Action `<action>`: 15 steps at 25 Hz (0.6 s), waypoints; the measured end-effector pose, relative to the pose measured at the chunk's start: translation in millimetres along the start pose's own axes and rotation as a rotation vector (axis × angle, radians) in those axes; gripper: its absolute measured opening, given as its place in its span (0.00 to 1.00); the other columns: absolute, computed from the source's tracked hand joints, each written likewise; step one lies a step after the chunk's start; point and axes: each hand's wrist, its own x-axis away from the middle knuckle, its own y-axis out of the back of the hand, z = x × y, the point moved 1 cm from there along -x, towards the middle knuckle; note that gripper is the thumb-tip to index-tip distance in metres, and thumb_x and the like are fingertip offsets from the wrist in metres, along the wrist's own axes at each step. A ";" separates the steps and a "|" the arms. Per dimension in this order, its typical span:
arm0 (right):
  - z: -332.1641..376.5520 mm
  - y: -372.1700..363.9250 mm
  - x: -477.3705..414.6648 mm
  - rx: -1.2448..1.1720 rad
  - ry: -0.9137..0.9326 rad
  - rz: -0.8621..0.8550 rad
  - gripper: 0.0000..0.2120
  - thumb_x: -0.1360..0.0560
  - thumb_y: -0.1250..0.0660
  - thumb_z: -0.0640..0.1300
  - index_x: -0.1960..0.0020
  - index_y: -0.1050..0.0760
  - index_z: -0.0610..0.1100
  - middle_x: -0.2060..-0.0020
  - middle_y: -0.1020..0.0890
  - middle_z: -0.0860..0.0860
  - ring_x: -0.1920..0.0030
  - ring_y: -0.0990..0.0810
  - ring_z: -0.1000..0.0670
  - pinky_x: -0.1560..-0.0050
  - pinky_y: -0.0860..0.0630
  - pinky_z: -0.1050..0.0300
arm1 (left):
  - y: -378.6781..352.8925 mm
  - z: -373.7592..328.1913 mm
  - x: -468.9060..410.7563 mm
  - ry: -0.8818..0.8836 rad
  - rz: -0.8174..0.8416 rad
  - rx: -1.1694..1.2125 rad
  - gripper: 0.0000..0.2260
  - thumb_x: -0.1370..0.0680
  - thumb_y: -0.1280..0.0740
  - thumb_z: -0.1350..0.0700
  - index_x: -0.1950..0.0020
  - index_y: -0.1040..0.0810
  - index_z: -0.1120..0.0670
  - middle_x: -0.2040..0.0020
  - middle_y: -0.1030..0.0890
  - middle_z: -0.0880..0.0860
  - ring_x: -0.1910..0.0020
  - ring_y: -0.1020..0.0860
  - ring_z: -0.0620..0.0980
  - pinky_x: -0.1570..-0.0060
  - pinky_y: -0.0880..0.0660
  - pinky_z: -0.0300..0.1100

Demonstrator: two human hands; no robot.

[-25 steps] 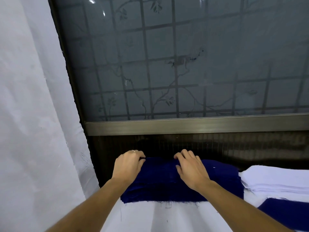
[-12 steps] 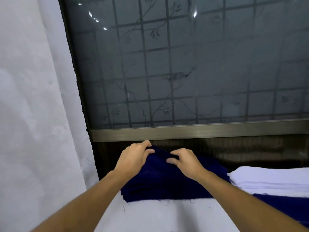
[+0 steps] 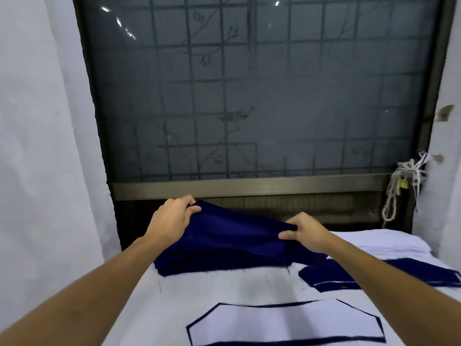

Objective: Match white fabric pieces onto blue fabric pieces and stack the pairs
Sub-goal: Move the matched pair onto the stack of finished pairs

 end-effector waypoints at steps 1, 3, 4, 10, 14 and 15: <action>-6.2 3.0 10.5 0.018 -0.014 -0.005 0.15 0.24 0.28 0.51 0.42 0.18 0.43 0.48 0.15 0.49 0.47 0.17 0.47 0.45 0.21 0.54 | -1.5 -2.4 6.7 0.018 0.015 0.007 0.07 0.15 0.39 0.47 0.47 0.23 0.47 0.58 0.20 0.43 0.58 0.21 0.46 0.56 0.21 0.50; -19.4 7.4 27.5 0.041 -0.026 -0.010 0.13 0.24 0.27 0.50 0.43 0.18 0.44 0.48 0.16 0.49 0.47 0.17 0.47 0.47 0.22 0.56 | -5.5 -3.9 19.6 0.047 0.036 0.013 0.07 0.16 0.39 0.47 0.49 0.24 0.46 0.60 0.22 0.42 0.60 0.22 0.44 0.58 0.21 0.48; -25.8 9.6 36.8 0.035 -0.030 -0.001 0.09 0.24 0.27 0.50 0.48 0.18 0.46 0.52 0.14 0.50 0.51 0.16 0.47 0.51 0.22 0.58 | -7.5 -4.7 27.9 0.061 0.044 0.010 0.07 0.16 0.39 0.46 0.48 0.24 0.46 0.60 0.22 0.42 0.60 0.22 0.44 0.59 0.21 0.47; -68.5 15.9 82.3 0.077 -0.075 0.021 0.08 0.22 0.28 0.47 0.58 0.16 0.45 0.65 0.15 0.52 0.64 0.19 0.52 0.59 0.27 0.60 | -25.7 -3.6 73.6 0.173 0.115 -0.034 0.12 0.18 0.39 0.40 0.51 0.23 0.46 0.56 0.19 0.47 0.58 0.20 0.47 0.55 0.18 0.48; -102.1 11.3 103.0 -0.052 -0.223 -0.016 0.13 0.22 0.29 0.43 0.63 0.20 0.38 0.71 0.21 0.52 0.70 0.26 0.56 0.66 0.32 0.64 | -53.0 2.5 94.7 0.288 0.137 0.059 0.11 0.17 0.37 0.45 0.53 0.21 0.49 0.56 0.18 0.49 0.58 0.19 0.48 0.54 0.19 0.47; -109.9 8.2 107.9 -0.088 -0.257 -0.032 0.14 0.21 0.29 0.43 0.64 0.22 0.38 0.70 0.22 0.50 0.68 0.25 0.54 0.64 0.32 0.62 | -62.3 4.0 98.0 0.316 0.147 0.107 0.10 0.17 0.37 0.48 0.53 0.21 0.51 0.55 0.18 0.51 0.57 0.19 0.49 0.53 0.19 0.48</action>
